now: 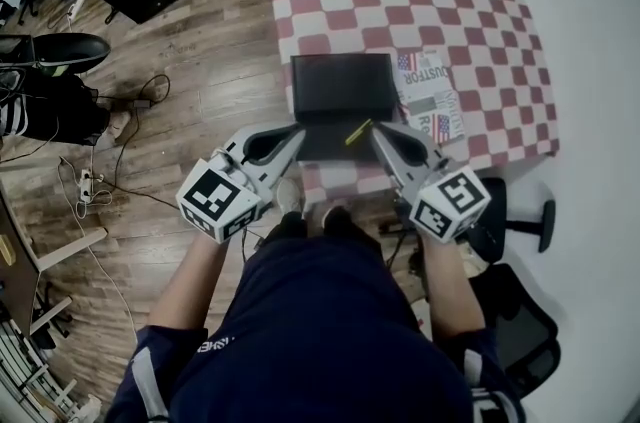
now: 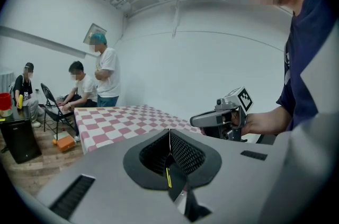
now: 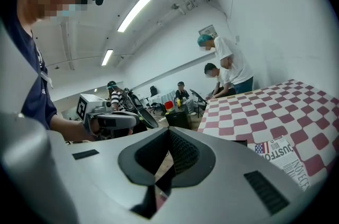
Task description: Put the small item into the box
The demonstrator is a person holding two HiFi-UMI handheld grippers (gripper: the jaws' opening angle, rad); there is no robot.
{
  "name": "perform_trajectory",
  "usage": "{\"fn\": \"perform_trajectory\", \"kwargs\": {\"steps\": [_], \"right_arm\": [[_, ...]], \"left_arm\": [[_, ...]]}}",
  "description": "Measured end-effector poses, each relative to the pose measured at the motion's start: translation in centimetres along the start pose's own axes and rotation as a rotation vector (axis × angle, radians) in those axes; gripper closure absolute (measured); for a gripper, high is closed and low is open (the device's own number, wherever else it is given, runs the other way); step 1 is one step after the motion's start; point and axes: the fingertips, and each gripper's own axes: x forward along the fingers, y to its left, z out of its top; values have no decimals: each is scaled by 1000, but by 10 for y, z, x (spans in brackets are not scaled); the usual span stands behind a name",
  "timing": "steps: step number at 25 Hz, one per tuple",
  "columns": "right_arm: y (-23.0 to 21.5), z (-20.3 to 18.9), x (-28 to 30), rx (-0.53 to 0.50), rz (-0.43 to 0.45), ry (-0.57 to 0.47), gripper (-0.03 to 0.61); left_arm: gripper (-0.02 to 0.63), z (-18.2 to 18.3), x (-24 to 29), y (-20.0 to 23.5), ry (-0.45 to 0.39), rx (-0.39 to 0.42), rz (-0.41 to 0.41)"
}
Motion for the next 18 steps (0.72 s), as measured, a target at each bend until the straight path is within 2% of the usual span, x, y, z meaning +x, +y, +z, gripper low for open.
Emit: {"fn": "perform_trajectory", "kwargs": {"steps": [18], "right_arm": [[-7, -14, -6, -5, -8, 43, 561]], "left_arm": [[580, -8, 8, -3, 19, -28, 3]]}}
